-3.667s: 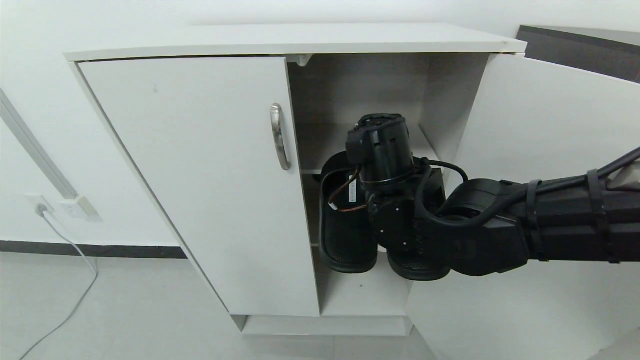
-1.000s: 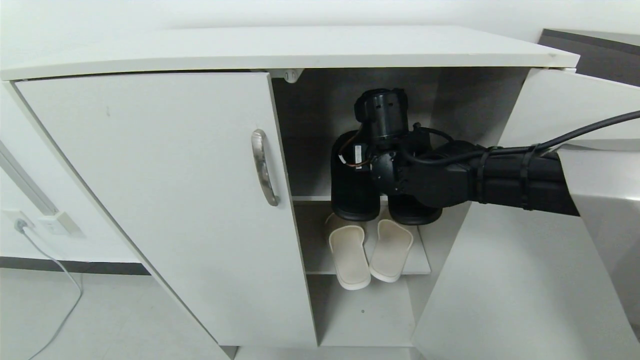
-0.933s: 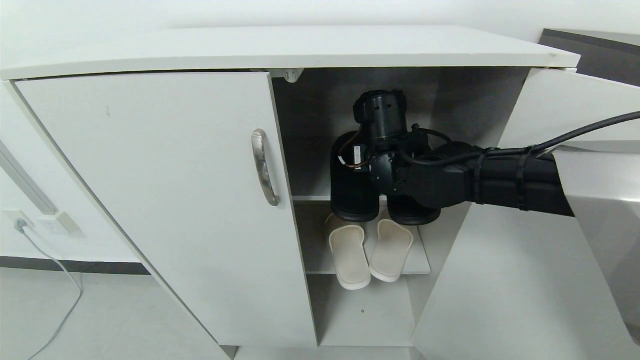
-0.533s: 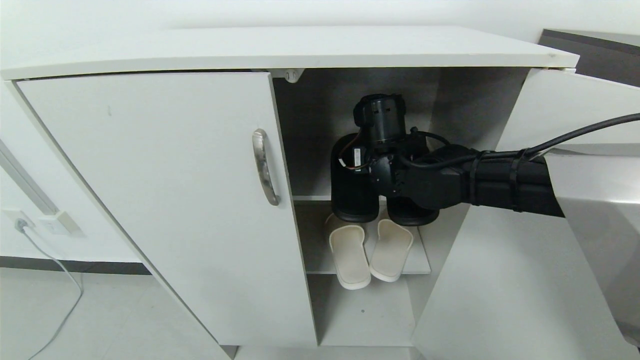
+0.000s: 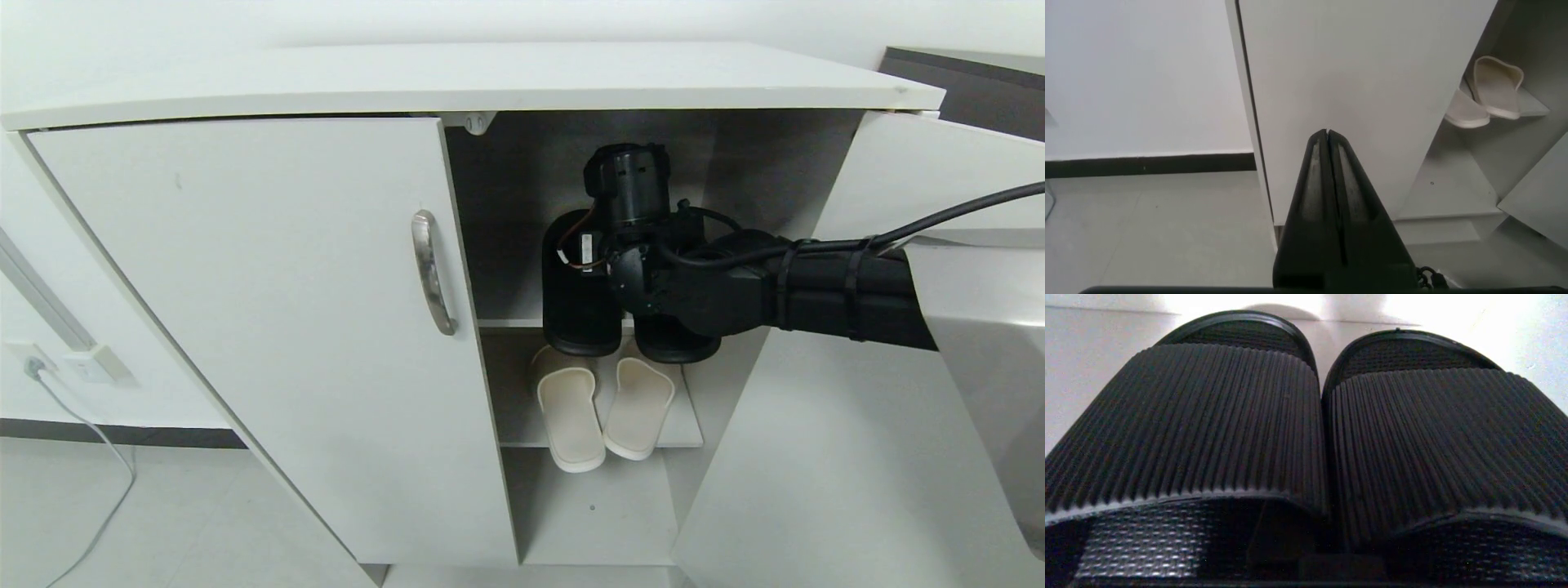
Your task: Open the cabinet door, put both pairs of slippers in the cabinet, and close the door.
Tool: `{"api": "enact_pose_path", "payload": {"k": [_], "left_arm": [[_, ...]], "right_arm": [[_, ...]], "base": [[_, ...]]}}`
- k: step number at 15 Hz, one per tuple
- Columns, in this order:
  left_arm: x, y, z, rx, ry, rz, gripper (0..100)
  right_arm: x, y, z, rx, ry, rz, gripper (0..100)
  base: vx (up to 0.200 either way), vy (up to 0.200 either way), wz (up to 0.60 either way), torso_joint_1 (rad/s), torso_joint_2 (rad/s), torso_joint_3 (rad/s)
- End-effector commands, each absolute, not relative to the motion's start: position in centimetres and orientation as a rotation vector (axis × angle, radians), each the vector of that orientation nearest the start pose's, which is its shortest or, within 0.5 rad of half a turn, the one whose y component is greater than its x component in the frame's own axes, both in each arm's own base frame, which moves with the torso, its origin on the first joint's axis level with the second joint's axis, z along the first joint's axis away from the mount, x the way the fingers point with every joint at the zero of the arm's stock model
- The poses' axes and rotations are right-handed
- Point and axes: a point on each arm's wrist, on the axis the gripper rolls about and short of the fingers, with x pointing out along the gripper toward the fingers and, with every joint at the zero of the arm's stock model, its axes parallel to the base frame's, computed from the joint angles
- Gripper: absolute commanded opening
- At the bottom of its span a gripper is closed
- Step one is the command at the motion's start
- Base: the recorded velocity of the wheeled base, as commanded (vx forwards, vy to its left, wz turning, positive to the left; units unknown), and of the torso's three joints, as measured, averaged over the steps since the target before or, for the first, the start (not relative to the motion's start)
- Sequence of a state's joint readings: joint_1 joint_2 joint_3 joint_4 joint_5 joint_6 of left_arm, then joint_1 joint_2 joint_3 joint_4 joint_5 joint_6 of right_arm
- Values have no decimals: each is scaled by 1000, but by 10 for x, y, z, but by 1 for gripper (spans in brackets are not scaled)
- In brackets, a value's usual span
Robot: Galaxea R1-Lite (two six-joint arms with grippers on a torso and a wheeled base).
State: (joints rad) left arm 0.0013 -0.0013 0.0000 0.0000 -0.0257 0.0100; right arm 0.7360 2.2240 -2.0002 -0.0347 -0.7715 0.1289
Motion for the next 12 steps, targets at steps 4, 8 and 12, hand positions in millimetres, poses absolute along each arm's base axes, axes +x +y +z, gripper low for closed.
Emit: {"api": "enact_pose_path", "payload": {"k": [4, 8, 12], "left_arm": [[-23, -1, 75, 9, 0, -25, 0], [-23, -1, 75, 9, 0, -25, 0], [-23, -1, 75, 9, 0, -25, 0]], "right_arm": [[354, 298, 258, 4, 131, -45, 0], [356, 300, 252, -5, 140, -46, 0], [356, 302, 250, -8, 143, -43, 0]], "base": [[0, 0, 0, 0, 0, 0], [0, 0, 0, 0, 0, 0], [0, 0, 0, 0, 0, 0]]}}
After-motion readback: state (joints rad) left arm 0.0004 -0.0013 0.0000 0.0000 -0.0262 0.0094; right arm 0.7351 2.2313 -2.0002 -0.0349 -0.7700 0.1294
